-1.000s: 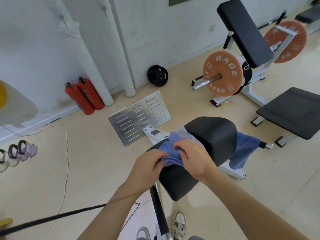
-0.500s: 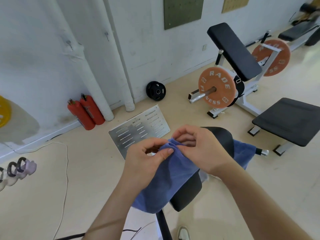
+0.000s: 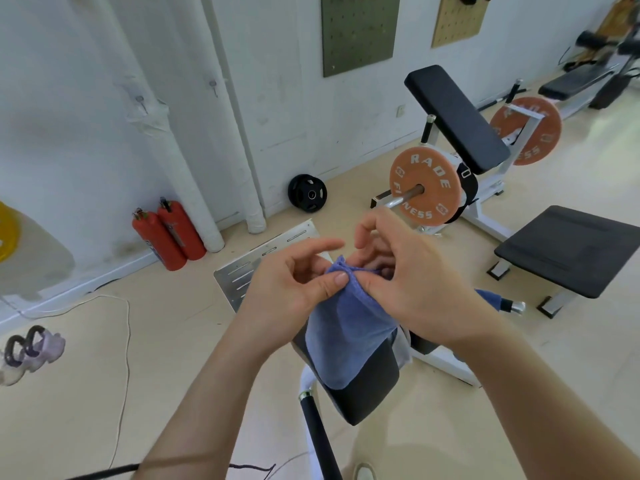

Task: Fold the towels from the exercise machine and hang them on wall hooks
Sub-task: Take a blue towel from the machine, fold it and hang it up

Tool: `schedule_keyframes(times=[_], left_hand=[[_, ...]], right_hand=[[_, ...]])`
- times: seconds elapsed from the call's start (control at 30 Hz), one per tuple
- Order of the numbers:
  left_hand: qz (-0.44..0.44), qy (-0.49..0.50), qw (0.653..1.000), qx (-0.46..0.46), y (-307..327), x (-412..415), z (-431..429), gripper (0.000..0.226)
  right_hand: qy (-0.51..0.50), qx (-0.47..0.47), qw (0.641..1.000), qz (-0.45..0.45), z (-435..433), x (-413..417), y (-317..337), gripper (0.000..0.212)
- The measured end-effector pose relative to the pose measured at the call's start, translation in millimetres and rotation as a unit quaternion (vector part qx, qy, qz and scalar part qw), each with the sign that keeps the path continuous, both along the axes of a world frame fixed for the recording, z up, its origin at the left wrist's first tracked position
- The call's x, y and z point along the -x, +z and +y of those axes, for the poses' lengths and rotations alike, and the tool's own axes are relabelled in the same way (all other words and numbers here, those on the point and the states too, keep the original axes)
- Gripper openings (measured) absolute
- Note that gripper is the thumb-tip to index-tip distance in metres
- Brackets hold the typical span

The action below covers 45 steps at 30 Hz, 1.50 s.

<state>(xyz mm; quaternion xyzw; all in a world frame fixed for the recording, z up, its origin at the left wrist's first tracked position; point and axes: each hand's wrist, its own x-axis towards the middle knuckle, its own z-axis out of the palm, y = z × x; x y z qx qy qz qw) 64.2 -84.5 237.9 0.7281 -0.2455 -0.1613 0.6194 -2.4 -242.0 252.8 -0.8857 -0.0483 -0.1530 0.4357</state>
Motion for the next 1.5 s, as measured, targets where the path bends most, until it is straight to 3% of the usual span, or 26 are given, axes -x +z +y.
schedule_keyframes(times=[0.1, 0.2, 0.23, 0.33, 0.43, 0.57, 0.7, 0.77, 0.83, 0.9, 0.97, 1.03, 1.2, 1.3, 1.4, 1.5], left_hand=[[-0.032, 0.011, 0.999, -0.019, 7.6, -4.3, -1.0, 0.015], [-0.077, 0.040, 0.996, 0.019, 10.4, -3.2, -1.5, 0.010], [-0.081, 0.050, 0.995, 0.032, 10.9, -3.9, -0.8, 0.011], [-0.077, 0.088, 0.992, 0.055, 15.0, -8.4, 4.6, 0.022], [-0.088, 0.111, 0.989, 0.043, 17.4, -13.6, 11.5, 0.025], [-0.090, 0.148, 0.984, 0.033, 11.6, -20.9, 18.4, 0.025], [-0.065, 0.173, 0.980, 0.069, 5.4, -19.7, 19.6, 0.024], [-0.063, 0.175, 0.980, 0.075, 3.7, -18.1, 18.4, 0.026], [-0.085, 0.166, 0.982, 0.043, 1.7, -15.3, 14.3, 0.026], [-0.104, 0.174, 0.979, 0.011, -1.2, -13.8, 9.7, 0.028], [-0.085, 0.210, 0.974, 0.014, -3.8, -16.5, 8.7, 0.028], [-0.050, 0.238, 0.970, 0.021, -8.7, -21.0, 10.8, 0.026], [0.025, 0.233, 0.972, 0.000, -24.7, -29.1, 14.8, 0.020], [0.083, 0.221, 0.972, -0.015, -34.1, -36.2, 12.7, 0.018], [0.085, 0.240, 0.965, -0.062, -47.3, -48.6, 6.8, 0.025], [0.076, 0.287, 0.953, -0.054, -60.7, -64.9, -0.8, 0.029]], right_hand=[[0.005, 0.039, 0.999, -0.018, 1.5, -0.2, 8.8, 0.026], [0.035, 0.055, 0.998, 0.014, -9.1, 1.2, 21.3, 0.004], [0.065, 0.076, 0.994, 0.050, -18.5, 0.8, 25.3, 0.004], [0.145, 0.151, 0.964, 0.166, -48.3, -2.0, 30.1, 0.037], [0.120, 0.277, 0.933, 0.196, -64.1, -1.2, 28.6, 0.033], [0.074, 0.161, 0.965, 0.194, -65.5, 1.8, 37.1, 0.027], [0.046, 0.097, 0.990, 0.093, -62.7, 3.4, 39.0, 0.032], [0.015, 0.161, 0.984, 0.070, -64.3, 0.8, 33.9, 0.028], [0.004, 0.306, 0.948, 0.090, -66.0, -6.2, 24.8, 0.031], [-0.001, 0.360, 0.926, 0.112, -67.1, -12.8, 16.8, 0.039], [0.025, 0.315, 0.942, 0.116, -65.9, -18.1, 13.1, 0.048], [0.042, 0.203, 0.970, 0.130, -63.5, -21.0, 12.2, 0.051], [0.018, 0.039, 0.988, 0.151, -65.8, -32.7, 0.0, 0.030], [-0.002, 0.004, 0.987, 0.160, -69.8, -46.4, -13.0, 0.028], [0.006, -0.049, 0.975, 0.216, -70.0, -66.3, -28.5, 0.022], [0.017, 0.015, 0.972, 0.233, -66.7, -91.9, -40.3, 0.033]])
